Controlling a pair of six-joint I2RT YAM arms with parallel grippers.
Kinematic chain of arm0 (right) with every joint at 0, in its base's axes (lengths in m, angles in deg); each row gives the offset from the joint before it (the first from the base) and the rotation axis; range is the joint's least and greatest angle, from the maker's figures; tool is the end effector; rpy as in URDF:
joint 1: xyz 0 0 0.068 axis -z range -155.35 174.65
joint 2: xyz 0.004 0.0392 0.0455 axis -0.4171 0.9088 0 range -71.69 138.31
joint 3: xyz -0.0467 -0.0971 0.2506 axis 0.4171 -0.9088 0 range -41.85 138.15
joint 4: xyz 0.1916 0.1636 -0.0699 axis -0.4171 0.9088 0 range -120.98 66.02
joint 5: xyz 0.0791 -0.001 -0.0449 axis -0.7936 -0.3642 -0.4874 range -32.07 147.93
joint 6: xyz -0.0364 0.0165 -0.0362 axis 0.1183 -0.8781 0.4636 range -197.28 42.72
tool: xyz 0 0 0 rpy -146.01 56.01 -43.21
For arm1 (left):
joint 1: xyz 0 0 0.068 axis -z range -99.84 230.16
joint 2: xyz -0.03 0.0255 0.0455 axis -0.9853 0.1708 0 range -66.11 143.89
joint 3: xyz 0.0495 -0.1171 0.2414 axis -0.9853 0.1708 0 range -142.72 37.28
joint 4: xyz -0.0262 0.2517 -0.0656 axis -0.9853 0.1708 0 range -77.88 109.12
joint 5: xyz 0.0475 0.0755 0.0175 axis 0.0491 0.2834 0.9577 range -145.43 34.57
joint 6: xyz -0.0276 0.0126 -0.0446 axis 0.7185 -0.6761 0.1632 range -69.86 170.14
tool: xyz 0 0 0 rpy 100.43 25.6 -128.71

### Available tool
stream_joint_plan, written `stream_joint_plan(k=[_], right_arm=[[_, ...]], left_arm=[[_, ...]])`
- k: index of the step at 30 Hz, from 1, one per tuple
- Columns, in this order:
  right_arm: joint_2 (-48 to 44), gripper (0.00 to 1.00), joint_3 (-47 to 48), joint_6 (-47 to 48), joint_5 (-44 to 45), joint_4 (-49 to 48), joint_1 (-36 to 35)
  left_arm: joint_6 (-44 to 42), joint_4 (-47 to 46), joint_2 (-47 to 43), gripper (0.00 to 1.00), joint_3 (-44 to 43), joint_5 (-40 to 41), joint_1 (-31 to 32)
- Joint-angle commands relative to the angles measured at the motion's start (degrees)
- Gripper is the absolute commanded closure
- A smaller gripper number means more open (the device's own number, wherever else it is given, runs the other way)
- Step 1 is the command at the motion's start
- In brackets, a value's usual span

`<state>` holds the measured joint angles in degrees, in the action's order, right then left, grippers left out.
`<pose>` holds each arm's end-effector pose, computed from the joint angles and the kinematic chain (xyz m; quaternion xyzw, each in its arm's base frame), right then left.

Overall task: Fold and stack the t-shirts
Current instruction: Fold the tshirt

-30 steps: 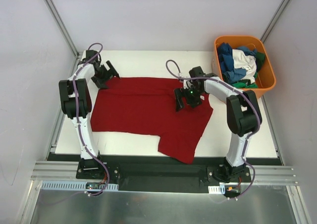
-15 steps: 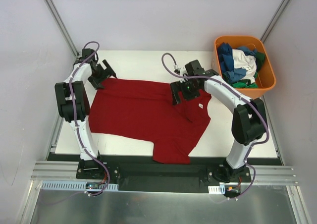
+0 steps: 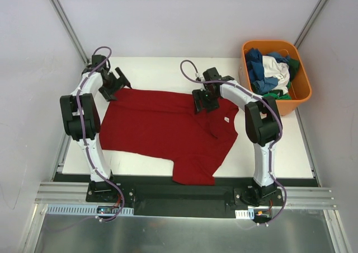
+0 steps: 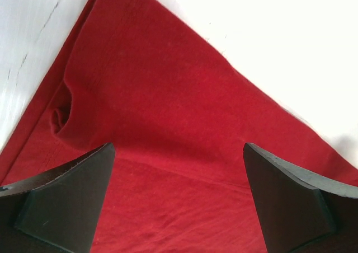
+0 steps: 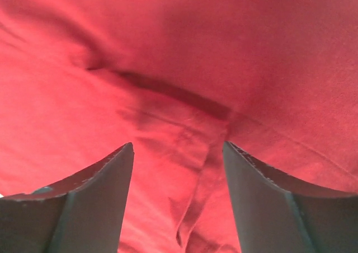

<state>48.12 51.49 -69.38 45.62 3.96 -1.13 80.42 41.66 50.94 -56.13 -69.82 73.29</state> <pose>0.4012 0.2024 0.1915 -0.3045 0.9145 0.1408 0.2263 0.4513 0.0456 0.2185 -0.2625 0.9049 -0.1800 0.2827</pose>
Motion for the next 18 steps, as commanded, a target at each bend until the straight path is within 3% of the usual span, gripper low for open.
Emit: stream_joint_plan(k=[1, 3, 6, 7, 9, 12, 14, 18], right_arm=[[0.8, 0.40, 2.0, -1.3, -0.1, 0.7, 0.2], [1.0, 0.41, 1.7, -1.5, 0.3, 0.7, 0.2], [1.1, 0.52, 1.2, -1.6, 0.0, 0.1, 0.3], [1.0, 0.65, 1.2, -1.6, -0.4, 0.0, 0.3], [0.5, 0.79, 0.9, -1.7, -2.1, -0.3, 0.2], [-1.4, 0.93, -0.6, -2.7, -3.6, -0.8, 0.0], [-3.8, 0.99, -2.1, -3.5, -3.8, -1.4, -0.3], [-7.0, 0.99, -4.9, -5.3, -4.1, -2.3, -3.3]], left_arm=[[-1.4, 1.0, -4.9, 0.01, 0.9, 1.4, -0.3], [-1.4, 0.9, -5.1, 0.01, 0.9, 1.3, -0.4], [-1.3, 0.9, -5.4, 0.01, 1.2, 1.3, -0.4], [-1.3, 0.9, -5.6, 0.01, 1.2, 1.3, -0.3], [-1.3, 0.9, -5.9, 0.01, 1.3, 1.4, -0.3], [-1.3, 1.0, -6.2, 0.01, 1.6, 1.4, -0.4], [-1.1, 0.9, -6.6, 0.01, 1.7, 1.4, -0.4], [-1.0, 0.9, -7.1, 0.01, 2.3, 1.7, -0.3]])
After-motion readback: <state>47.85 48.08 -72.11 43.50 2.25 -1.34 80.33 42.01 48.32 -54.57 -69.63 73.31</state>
